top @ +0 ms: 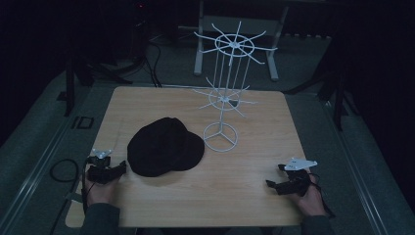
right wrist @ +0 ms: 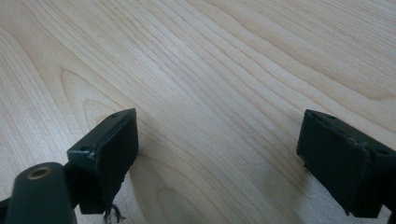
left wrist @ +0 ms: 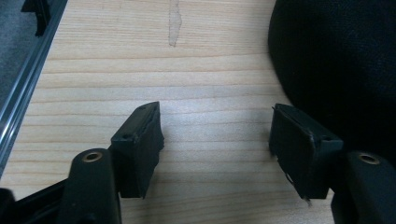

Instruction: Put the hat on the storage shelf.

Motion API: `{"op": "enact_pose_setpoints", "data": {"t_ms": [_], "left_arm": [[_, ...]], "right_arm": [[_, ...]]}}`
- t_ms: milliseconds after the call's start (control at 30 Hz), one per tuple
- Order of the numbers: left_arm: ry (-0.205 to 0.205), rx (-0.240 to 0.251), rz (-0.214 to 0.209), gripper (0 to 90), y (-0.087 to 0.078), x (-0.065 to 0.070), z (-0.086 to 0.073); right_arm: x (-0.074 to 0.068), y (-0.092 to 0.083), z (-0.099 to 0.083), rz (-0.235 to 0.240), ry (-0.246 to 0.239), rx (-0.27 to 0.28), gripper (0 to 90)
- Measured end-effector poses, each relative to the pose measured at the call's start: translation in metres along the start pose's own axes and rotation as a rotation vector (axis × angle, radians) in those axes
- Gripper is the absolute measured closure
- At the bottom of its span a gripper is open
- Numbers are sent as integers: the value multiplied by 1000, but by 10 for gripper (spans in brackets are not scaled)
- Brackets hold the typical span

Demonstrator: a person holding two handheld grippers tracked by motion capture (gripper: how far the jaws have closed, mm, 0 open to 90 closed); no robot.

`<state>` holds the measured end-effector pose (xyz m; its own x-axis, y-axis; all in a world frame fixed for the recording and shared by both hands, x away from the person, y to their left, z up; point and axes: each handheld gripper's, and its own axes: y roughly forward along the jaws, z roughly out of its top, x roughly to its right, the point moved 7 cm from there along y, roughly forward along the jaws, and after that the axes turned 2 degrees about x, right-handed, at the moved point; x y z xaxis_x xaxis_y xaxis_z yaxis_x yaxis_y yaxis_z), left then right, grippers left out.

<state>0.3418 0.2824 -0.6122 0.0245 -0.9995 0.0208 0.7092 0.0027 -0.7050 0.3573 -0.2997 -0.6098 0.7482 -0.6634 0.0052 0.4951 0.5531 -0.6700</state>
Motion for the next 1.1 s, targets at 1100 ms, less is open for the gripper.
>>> {"op": "enact_pose_setpoints", "data": {"t_ms": [1100], "left_arm": [[-58, 51, -199, 147, -39, 64, 26]], "right_arm": [[0, 0, 0, -16, 14, 5, 129]]}}
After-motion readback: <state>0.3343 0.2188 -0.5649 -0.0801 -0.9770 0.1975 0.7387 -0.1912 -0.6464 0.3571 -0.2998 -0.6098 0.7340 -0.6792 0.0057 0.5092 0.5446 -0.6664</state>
